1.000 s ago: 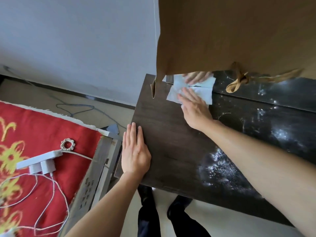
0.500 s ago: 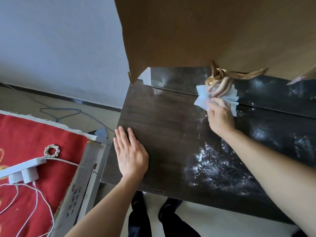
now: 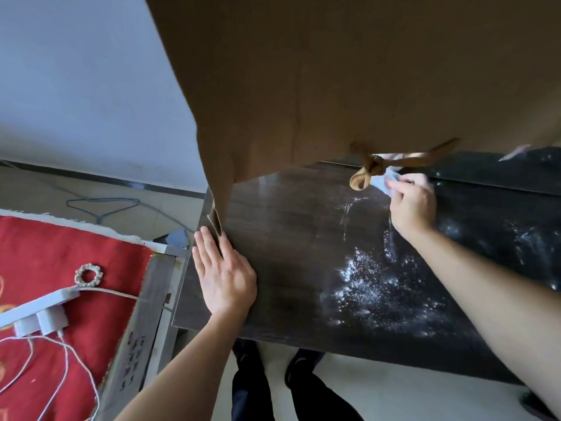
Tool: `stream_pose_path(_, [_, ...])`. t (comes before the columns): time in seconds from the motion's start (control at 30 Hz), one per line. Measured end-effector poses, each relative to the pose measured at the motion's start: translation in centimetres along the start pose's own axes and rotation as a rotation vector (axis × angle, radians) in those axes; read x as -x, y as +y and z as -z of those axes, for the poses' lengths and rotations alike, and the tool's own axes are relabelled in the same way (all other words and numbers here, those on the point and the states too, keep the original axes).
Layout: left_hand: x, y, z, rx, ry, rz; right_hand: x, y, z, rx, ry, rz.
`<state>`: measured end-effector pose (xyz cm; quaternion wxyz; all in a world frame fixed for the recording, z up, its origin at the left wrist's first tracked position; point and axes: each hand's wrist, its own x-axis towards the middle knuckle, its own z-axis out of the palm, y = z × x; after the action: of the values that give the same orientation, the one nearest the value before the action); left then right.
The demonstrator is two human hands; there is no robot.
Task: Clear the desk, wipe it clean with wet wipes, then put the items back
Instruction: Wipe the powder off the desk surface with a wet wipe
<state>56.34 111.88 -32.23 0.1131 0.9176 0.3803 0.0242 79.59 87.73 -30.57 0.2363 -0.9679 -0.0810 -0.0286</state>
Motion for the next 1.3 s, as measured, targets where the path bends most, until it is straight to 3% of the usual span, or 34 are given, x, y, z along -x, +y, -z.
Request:
stream_pose_path(0.1, [0.0, 0.1, 0.0, 0.002, 0.010, 0.001, 1.5, -3.8, -2.2, -0.092, -0.027, -0.082])
stream_pose_path(0.23, [0.0, 0.1, 0.0, 0.015, 0.017, 0.001, 8.0, -8.2, -3.5, -0.160, -0.273, 0.369])
stream_pose_path(0.3, [0.0, 0.1, 0.0, 0.018, 0.023, 0.004, 7.2, -6.7, -2.3, -0.167, -0.321, 0.422])
stream_pose_path(0.43, [0.0, 0.1, -0.2, 0.019, 0.046, 0.006, 0.1, -2.4, -0.7, -0.022, -0.063, 0.100])
stream_pose_path(0.5, [0.0, 0.1, -0.3, 0.015, 0.053, 0.001, 0.1, -3.9, -1.1, 0.024, -0.030, 0.026])
stream_pose_path(0.67, [-0.1, 0.1, -0.1, 0.013, 0.041, 0.002, 8.1, -9.2, -3.6, -0.118, -0.347, 0.528])
stream_pose_path(0.73, [0.0, 0.1, -0.2, 0.013, 0.042, 0.006, 5.1, -7.8, -3.5, -0.063, -0.305, 0.485])
stream_pose_path(0.83, [0.0, -0.1, -0.3, 0.013, 0.049, -0.003, -0.4, -5.6, -2.8, 0.091, -0.092, 0.227])
stream_pose_path(0.9, [-0.1, 0.0, -0.3, 0.009, 0.047, -0.001, -0.3, -6.5, -3.0, 0.070, -0.063, 0.199])
stream_pose_path(1.1, [0.0, 0.0, 0.1, 0.003, 0.020, 0.000, 8.8, -9.4, -3.6, -0.088, -0.436, 0.647])
stream_pose_path(1.23, [0.0, 0.1, 0.1, 0.005, 0.035, -0.004, 3.1, -3.6, 0.0, 0.168, -0.157, 0.359])
stream_pose_path(1.3, [0.0, 0.1, 0.1, 0.005, 0.028, -0.001, 2.0, -2.6, 1.2, 0.183, -0.121, 0.272])
